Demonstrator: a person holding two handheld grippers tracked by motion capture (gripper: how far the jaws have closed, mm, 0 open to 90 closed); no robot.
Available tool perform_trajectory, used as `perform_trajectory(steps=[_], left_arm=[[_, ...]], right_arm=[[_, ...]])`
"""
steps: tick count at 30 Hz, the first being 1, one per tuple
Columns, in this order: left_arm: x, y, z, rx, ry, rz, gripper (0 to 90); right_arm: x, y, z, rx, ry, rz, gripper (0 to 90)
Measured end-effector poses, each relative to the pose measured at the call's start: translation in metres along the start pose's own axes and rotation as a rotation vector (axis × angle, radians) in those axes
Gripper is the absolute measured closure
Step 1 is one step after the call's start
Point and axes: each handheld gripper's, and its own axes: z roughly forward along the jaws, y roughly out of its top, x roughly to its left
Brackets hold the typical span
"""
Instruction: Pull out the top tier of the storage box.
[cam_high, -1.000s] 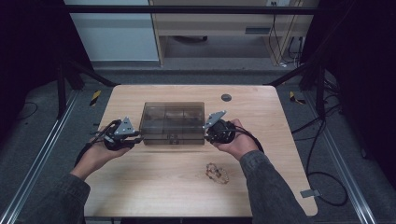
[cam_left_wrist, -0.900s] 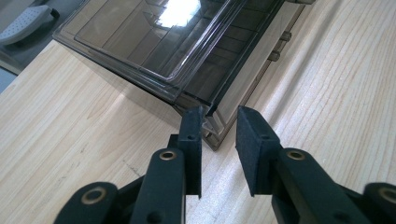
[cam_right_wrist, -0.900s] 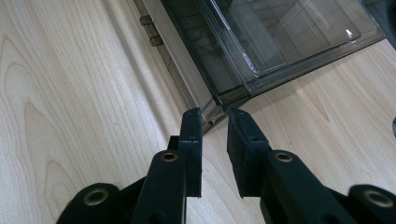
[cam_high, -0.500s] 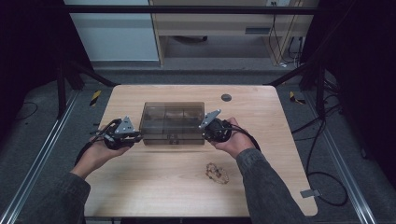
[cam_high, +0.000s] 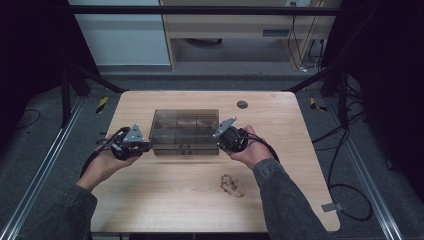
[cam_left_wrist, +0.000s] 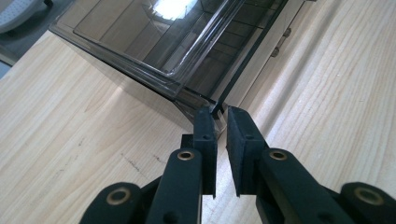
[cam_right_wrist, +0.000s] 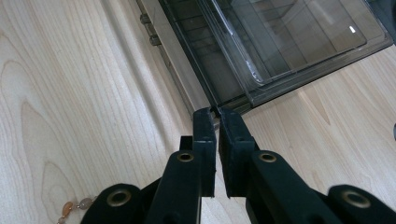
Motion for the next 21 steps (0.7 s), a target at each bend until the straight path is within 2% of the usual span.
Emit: perform_trajectory(steps=[21], left_arm=[[-0.016,-0.003,-0.011,0.014,-0.026,0.022,83.0]], right_arm=[[0.017,-0.007,-0.011,-0.003,0.023,-0.016,86.7]])
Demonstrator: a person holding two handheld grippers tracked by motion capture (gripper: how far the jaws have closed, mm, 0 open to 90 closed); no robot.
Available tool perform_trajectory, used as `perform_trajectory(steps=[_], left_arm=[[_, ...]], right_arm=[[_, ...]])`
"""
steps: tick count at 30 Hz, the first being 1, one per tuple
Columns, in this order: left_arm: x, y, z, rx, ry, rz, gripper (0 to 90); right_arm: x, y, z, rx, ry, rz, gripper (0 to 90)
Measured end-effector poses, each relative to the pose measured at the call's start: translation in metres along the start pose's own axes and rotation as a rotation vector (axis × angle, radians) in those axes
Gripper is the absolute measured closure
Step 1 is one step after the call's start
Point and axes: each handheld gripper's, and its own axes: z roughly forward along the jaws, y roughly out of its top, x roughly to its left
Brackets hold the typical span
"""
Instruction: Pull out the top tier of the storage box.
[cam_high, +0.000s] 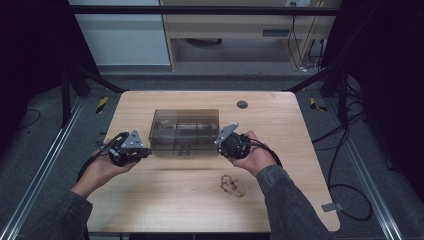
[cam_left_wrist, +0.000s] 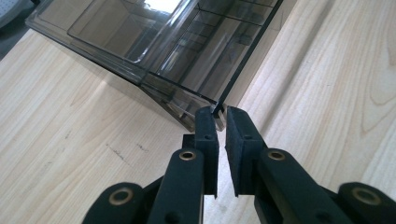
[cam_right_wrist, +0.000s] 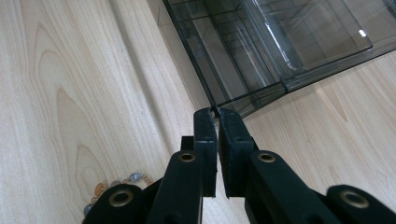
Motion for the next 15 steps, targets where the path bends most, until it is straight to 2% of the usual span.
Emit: perform_trajectory(steps=[15], left_arm=[[-0.011,-0.005,-0.008,0.004,-0.011,0.017,83.6]], right_arm=[[0.012,-0.003,-0.005,-0.005,0.016,-0.008,87.1]])
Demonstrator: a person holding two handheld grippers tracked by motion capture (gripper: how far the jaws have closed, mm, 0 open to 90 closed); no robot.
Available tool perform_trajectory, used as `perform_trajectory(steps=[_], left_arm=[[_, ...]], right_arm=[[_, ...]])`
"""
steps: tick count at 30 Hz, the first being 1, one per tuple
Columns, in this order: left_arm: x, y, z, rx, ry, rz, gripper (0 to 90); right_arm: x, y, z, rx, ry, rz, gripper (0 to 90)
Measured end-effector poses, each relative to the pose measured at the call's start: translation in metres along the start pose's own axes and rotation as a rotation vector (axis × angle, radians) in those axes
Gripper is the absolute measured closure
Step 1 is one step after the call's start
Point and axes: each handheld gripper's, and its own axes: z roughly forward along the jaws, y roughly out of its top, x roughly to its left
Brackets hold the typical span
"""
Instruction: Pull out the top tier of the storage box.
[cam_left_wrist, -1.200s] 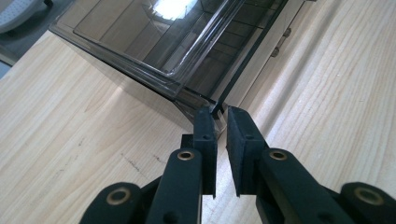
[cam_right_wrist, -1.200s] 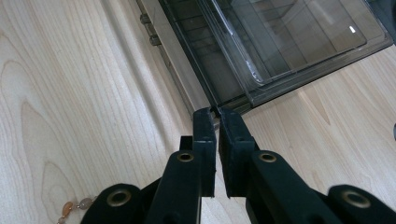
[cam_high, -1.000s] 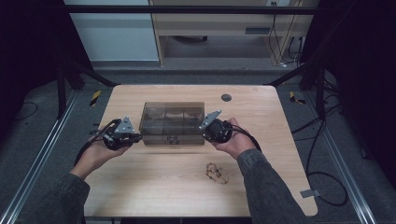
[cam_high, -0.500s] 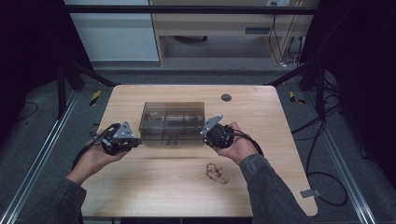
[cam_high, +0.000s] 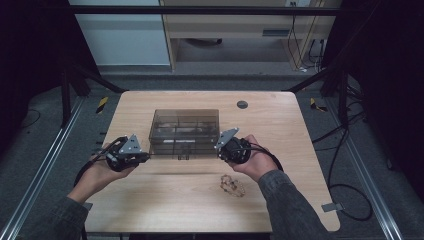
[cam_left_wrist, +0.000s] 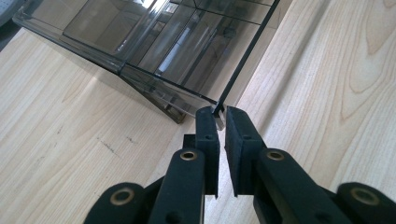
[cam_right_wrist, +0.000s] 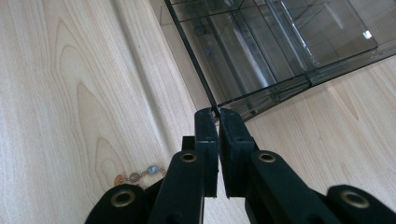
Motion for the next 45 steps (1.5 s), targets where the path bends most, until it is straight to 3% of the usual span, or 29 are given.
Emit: perform_trajectory(steps=[45], left_arm=[[-0.016,-0.006,-0.005,0.01,-0.016,0.025,84.7]], right_arm=[[0.017,-0.008,-0.006,0.009,0.01,-0.002,87.6]])
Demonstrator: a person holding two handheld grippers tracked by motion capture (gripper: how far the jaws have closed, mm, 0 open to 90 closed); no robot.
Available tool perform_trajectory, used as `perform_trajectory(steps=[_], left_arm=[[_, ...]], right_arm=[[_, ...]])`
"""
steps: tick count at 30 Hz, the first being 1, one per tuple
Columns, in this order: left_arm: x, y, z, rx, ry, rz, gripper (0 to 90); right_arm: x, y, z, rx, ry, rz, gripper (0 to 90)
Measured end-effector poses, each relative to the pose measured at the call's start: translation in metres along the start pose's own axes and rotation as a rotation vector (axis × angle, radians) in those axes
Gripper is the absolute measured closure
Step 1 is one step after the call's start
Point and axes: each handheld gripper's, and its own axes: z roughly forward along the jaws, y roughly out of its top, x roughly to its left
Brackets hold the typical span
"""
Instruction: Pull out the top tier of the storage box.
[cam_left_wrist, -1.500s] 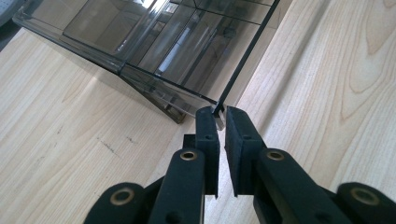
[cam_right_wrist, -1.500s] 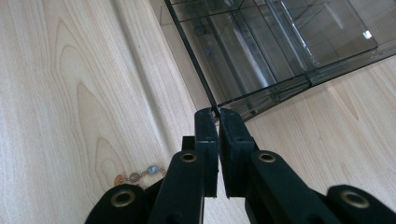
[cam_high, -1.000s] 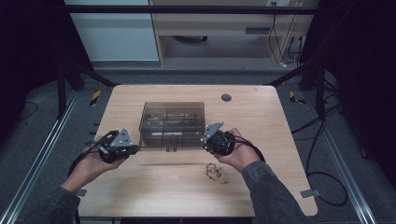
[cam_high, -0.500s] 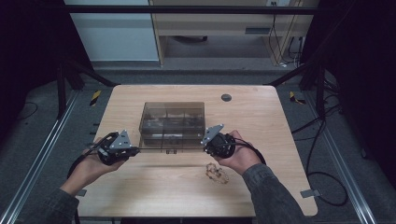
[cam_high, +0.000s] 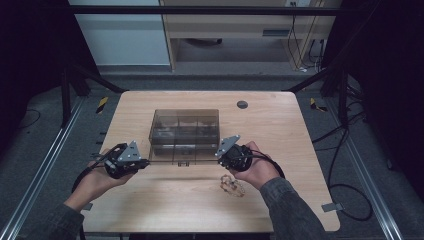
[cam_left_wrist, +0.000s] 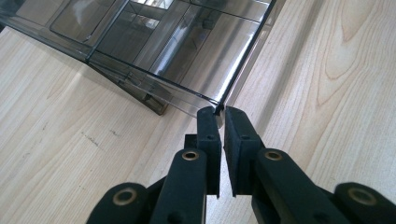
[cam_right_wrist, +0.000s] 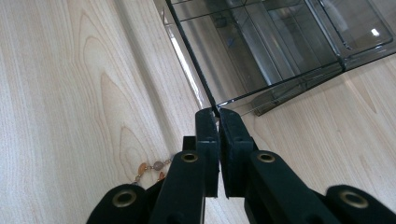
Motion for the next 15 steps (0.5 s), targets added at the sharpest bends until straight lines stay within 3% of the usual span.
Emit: perform_trajectory(steps=[15], left_arm=[[-0.0036,-0.002,-0.001,-0.001,-0.004,0.007,84.9]], right_arm=[[0.0042,-0.0016,-0.0004,-0.005,-0.003,0.004,87.6]])
